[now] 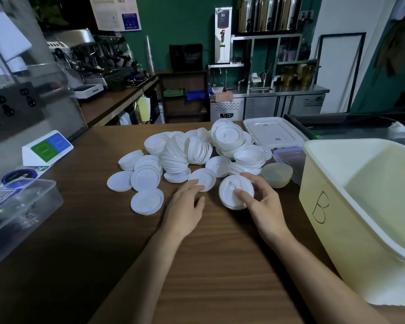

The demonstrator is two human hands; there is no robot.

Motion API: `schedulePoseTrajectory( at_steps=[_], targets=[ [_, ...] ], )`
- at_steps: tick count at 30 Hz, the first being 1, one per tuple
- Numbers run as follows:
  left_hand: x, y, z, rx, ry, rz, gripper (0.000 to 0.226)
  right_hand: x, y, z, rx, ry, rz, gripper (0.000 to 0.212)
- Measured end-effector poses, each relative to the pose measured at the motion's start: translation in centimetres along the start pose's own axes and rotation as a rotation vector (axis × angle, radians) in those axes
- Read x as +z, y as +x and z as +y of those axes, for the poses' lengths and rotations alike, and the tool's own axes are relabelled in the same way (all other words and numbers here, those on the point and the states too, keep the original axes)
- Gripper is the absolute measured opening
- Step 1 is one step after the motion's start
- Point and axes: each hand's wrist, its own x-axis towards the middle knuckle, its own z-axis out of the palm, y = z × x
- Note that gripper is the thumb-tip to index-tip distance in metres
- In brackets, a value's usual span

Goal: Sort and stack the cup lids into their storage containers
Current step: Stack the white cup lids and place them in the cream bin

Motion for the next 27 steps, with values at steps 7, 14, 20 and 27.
schedulePoseTrajectory(
  at_steps=[7,14,20,27],
  targets=[
    [-0.5,-0.5,0.7,-0.051,-0.020,0.182,0.008,0.2,-0.3,-0.6,0.006,0.001,0.007,0.036],
    [-1.2,-1.4,1.4,-0.103,-0.305,0.179,0.011,0.0,-0.8,-1.1,-0.024,-0.038,-0.052,0.038],
    [-2.4,-1.2,2.2,-0.176,-0.723,0.212,0.029,0.0,-0.8,-0.8,-0.044,-0.035,-0.101,0.039],
    [-2.7,-0.7,2.2,-0.238,-1.032,0.148,0.034,0.0,-0.4,-0.5,-0.043,-0.038,-0.093,0.036]
  ],
)
